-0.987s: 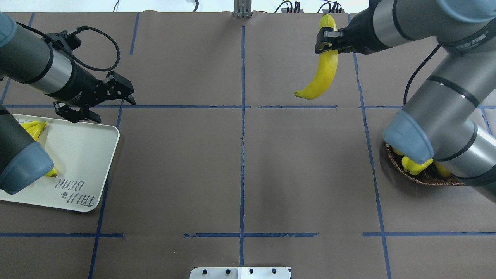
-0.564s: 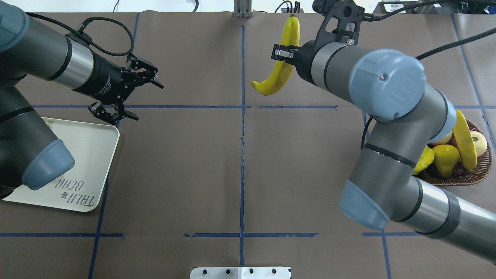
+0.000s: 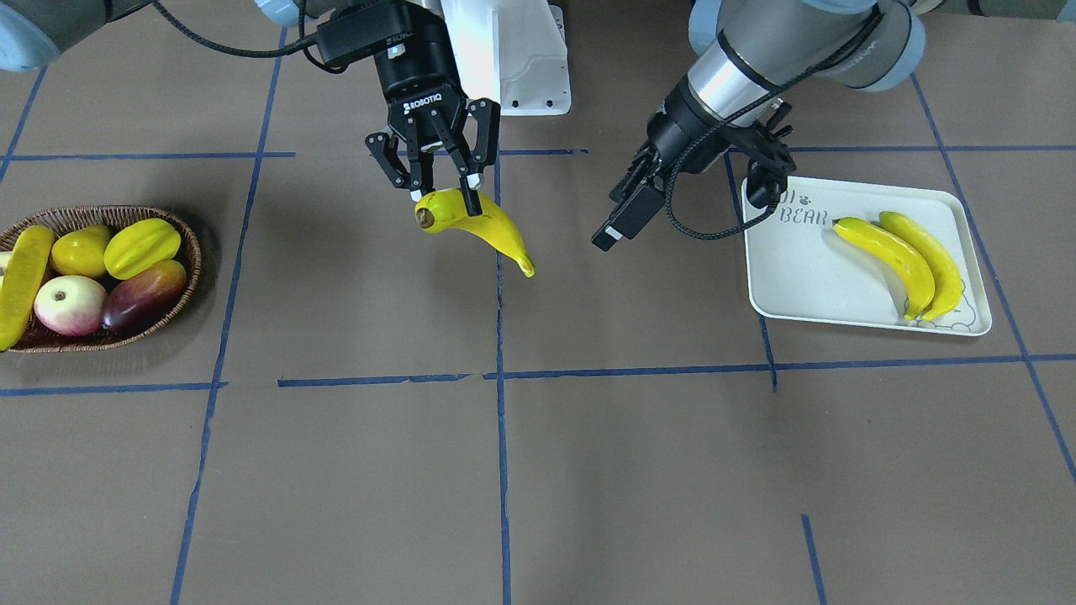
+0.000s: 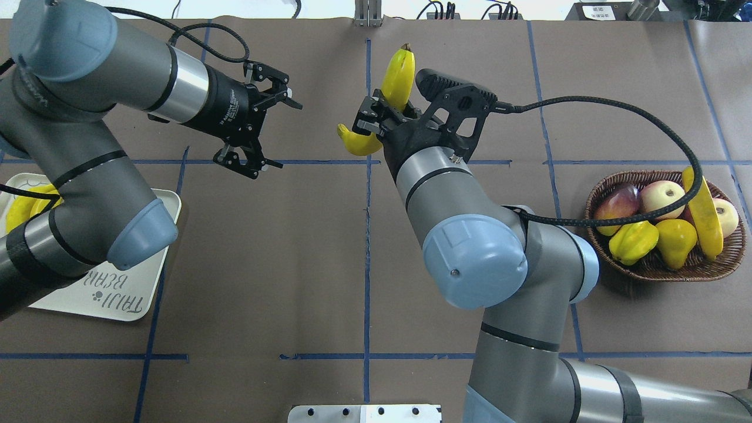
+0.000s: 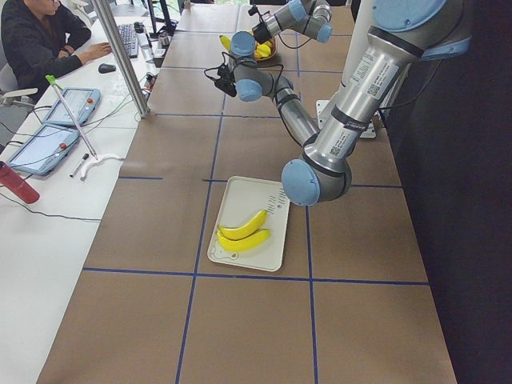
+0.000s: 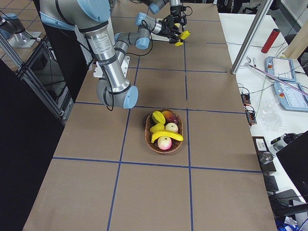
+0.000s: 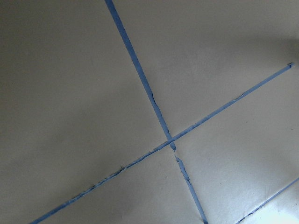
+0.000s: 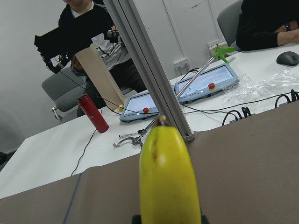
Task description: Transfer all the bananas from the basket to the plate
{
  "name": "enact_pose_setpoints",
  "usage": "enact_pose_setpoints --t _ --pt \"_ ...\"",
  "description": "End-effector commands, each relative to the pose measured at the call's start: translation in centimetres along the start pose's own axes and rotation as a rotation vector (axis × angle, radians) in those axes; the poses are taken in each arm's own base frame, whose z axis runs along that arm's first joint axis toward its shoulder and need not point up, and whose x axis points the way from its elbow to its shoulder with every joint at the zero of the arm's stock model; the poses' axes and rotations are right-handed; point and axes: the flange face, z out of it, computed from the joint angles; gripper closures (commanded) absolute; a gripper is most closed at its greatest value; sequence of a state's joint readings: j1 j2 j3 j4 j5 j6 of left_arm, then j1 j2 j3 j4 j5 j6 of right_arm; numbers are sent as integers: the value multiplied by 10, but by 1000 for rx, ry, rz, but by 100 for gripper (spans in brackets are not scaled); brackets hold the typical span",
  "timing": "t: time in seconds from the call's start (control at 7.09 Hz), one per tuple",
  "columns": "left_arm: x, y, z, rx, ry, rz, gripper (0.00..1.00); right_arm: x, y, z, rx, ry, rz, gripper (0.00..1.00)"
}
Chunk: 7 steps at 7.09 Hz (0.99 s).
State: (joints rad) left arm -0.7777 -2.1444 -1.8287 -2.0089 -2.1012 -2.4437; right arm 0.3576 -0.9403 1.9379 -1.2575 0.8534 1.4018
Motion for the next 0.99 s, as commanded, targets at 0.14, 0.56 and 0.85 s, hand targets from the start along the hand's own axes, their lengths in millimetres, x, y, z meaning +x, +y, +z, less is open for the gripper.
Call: enact_pose_setpoints --t 0.14,0.56,0.85 --pt "-5 46 20 -30 30 -37 0 -10 20 -8 21 -4 -3 100" --pt "-15 62 40 -24 56 -25 0 -11 21 -9 19 -8 0 100" --pt "-6 64 52 -21 56 -29 6 -11 20 -10 20 -14 4 100"
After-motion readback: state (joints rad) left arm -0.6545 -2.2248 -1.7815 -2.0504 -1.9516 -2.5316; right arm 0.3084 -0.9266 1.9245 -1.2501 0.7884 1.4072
